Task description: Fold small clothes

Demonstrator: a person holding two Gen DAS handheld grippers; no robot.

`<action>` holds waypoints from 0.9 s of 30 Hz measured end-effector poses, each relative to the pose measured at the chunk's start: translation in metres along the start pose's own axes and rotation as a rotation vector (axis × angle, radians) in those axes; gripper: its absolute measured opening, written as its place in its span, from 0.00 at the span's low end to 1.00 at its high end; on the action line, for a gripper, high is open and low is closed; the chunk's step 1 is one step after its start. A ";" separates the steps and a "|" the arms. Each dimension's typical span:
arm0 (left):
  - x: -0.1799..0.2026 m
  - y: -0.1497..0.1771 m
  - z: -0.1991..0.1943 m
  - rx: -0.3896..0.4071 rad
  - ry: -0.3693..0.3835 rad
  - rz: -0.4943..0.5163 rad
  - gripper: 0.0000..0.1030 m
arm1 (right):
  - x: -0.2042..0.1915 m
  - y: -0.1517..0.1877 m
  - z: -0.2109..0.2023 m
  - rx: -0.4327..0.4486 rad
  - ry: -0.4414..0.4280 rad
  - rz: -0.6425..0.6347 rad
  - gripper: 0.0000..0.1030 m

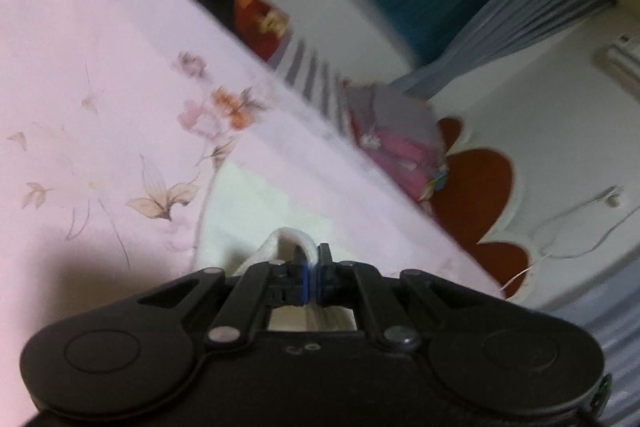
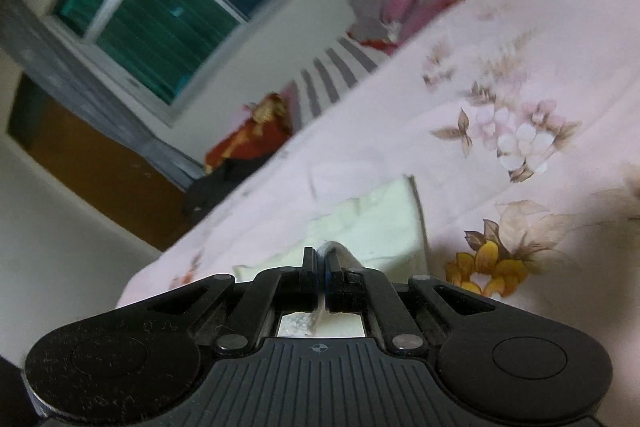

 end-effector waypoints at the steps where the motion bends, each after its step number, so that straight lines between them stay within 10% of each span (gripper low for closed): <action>1: -0.004 -0.001 0.011 -0.013 -0.002 0.004 0.03 | 0.007 -0.002 0.012 -0.014 0.007 0.013 0.02; 8: -0.010 -0.015 0.055 -0.062 -0.004 0.034 0.06 | 0.031 -0.010 0.061 -0.047 0.038 0.036 0.02; 11: -0.007 -0.022 0.062 -0.057 0.019 0.038 0.32 | 0.033 -0.014 0.067 -0.047 0.023 0.048 0.05; 12: -0.006 -0.026 0.062 -0.044 0.026 0.038 0.38 | 0.035 -0.016 0.069 -0.049 0.027 0.052 0.13; 14: -0.002 -0.032 0.059 -0.017 0.027 0.053 0.51 | 0.038 -0.020 0.062 -0.001 0.024 0.062 0.71; 17: 0.003 -0.038 0.056 -0.013 0.003 0.123 0.50 | 0.040 -0.026 0.044 0.070 0.010 0.047 0.71; 27: 0.015 -0.021 0.094 -0.181 -0.166 0.503 0.34 | 0.012 -0.001 0.071 -0.074 0.159 -0.300 0.47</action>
Point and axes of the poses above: each gripper's, at about its wrist camera, not at the fingertips, and z roughly the way its jaws point, x to its right, y to its underside, the point moved 4 cm from there along z, roughly the way its jaws point, and after that the axes turned 2 degrees about -z, right-handed, at the moved point
